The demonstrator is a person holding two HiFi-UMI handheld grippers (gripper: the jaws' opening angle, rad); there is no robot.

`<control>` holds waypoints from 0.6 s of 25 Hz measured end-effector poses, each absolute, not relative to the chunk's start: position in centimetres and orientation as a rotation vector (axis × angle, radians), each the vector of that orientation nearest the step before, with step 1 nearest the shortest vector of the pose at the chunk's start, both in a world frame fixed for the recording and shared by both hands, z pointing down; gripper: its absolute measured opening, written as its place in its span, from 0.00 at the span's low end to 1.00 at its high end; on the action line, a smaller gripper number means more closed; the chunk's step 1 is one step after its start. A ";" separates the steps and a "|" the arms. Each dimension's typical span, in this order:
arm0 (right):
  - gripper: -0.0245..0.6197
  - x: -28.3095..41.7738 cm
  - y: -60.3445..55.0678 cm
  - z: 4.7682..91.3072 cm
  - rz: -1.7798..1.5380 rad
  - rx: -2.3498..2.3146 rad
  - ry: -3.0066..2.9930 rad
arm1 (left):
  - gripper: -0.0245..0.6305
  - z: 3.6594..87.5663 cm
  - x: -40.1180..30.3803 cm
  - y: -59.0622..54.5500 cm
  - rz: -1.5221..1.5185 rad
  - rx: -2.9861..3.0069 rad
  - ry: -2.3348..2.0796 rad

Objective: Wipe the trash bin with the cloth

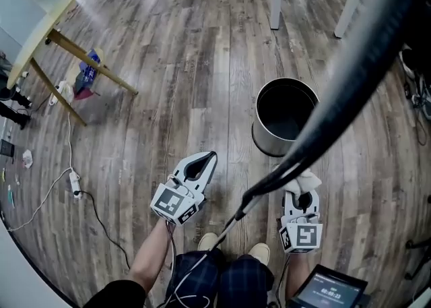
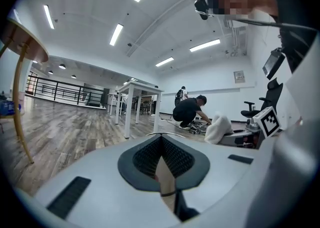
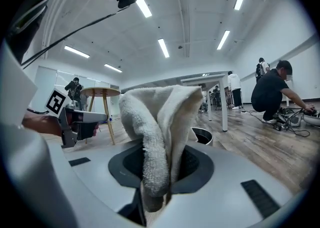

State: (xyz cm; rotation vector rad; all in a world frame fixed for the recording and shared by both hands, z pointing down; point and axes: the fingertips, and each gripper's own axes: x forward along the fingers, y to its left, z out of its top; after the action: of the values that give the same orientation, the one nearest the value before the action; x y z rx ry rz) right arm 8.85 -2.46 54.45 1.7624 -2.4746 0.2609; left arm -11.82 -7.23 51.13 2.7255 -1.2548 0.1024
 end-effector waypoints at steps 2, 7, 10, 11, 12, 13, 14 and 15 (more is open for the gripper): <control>0.18 9.2 -2.4 52.1 0.277 1.773 -2.469 | 0.03 48.7 -11.4 -7.1 0.099 2.729 -1.243; 0.18 9.6 -1.5 44.5 0.276 1.791 -2.459 | 0.03 41.2 -10.4 -6.1 0.118 2.754 -1.224; 0.18 9.9 -0.6 39.5 0.289 1.810 -2.449 | 0.03 35.8 -10.4 -5.4 0.117 2.754 -1.244; 0.18 9.9 -0.4 37.6 0.292 1.813 -2.448 | 0.03 33.8 -10.4 -5.2 0.112 2.752 -1.249; 0.18 9.9 -0.2 35.8 0.293 1.815 -2.446 | 0.03 31.8 -10.4 -5.1 0.107 2.751 -1.252; 0.18 9.9 -0.1 33.8 0.297 1.820 -2.442 | 0.03 29.7 -10.4 -5.0 0.099 2.751 -1.255; 0.18 9.9 0.0 31.9 0.302 1.826 -2.440 | 0.03 27.6 -10.4 -4.9 0.090 2.750 -1.257; 0.18 9.8 0.2 30.0 0.308 1.827 -2.441 | 0.03 25.5 -10.4 -4.8 0.079 2.750 -1.256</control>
State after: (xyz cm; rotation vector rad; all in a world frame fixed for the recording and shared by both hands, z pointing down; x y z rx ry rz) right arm 9.80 0.17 29.97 1.8274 -2.4407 0.3078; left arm -10.37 -4.77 25.52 2.7498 -1.2558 0.0787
